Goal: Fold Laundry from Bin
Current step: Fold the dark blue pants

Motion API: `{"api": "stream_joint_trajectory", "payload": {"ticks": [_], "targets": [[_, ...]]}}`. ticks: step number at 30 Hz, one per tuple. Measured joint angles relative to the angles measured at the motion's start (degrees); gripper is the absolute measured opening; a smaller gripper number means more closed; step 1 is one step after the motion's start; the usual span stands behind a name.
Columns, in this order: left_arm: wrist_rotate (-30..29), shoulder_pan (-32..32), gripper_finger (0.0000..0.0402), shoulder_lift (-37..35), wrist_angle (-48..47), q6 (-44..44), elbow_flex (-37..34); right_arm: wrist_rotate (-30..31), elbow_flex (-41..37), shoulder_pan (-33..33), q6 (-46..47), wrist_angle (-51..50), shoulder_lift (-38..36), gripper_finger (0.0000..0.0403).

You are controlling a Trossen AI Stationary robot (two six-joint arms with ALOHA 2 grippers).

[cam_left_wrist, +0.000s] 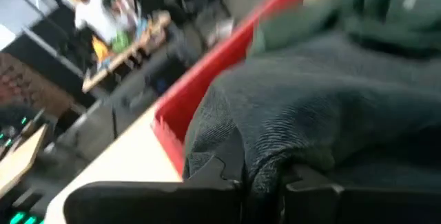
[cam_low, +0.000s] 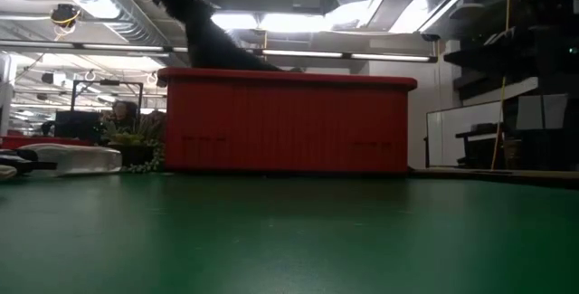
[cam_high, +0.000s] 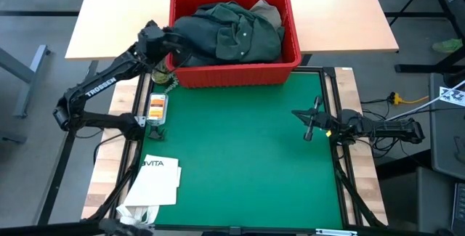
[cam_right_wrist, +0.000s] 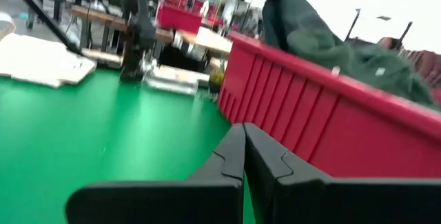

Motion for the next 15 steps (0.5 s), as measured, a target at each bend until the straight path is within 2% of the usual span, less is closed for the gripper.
{"api": "stream_joint_trajectory", "payload": {"ticks": [3,8,12,15], "targets": [[3.71,-0.72,0.0005,-0.17,6.06,-3.67,2.4,0.02,0.0,-0.02,-2.19,2.88,0.02,0.0005],[14.85,-0.8,0.0003,0.21,15.49,-10.85,7.15,0.04,0.0,-0.02,-5.38,7.51,0.02,0.0016],[22.26,-0.82,0.0002,1.37,22.34,-15.56,9.39,0.04,0.7,-0.01,-7.12,9.53,0.03,0.0065],[24.44,-0.82,0.0002,2.69,26.04,-17.87,10.24,1.98,2.48,-0.01,-8.75,9.83,0.02,0.0116]]}}
